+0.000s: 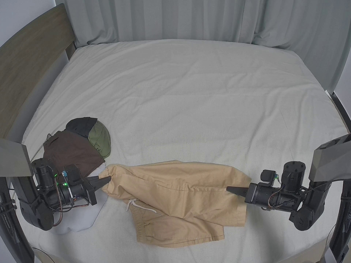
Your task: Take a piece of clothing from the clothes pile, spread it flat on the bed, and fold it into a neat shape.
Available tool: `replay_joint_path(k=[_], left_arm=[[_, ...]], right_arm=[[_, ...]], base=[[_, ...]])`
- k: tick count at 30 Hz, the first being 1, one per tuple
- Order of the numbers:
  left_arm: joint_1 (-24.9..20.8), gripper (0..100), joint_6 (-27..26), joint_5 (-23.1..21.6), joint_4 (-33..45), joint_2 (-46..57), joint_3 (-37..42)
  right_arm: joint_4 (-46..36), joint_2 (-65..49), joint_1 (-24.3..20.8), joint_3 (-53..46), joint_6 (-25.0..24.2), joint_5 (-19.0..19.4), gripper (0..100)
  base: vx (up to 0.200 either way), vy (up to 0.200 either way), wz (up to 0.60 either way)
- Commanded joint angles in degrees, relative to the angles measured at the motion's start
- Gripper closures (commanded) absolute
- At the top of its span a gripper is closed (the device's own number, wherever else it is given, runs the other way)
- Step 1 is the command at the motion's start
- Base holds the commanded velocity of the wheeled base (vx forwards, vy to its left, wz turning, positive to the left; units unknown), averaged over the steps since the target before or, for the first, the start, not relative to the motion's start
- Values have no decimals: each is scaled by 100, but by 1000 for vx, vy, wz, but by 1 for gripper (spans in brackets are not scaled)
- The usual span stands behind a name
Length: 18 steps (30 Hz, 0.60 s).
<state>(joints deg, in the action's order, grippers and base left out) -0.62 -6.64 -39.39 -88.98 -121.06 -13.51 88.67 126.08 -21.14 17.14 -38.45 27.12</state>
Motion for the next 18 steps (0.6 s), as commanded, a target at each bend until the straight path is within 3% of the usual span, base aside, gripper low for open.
replay_joint_path(k=[1, 7, 8, 18], left_arm=[[1, 100, -4, 1, -5, -22, -3], [1, 100, 5, 1, -5, -22, -3], [1, 100, -4, 1, -5, -22, 6], [1, 100, -4, 1, -5, 4, -3]], right_arm=[[1, -74, -4, -18, 4, 3, 100], [-8, -74, -13, -35, 13, 3, 100], [-8, -74, -13, -88, 30, 12, 0], [1, -39, -171, -44, 22, 3, 0]], base=[[0, 0, 0], [0, 0, 0], [0, 0, 0], [0, 0, 0]])
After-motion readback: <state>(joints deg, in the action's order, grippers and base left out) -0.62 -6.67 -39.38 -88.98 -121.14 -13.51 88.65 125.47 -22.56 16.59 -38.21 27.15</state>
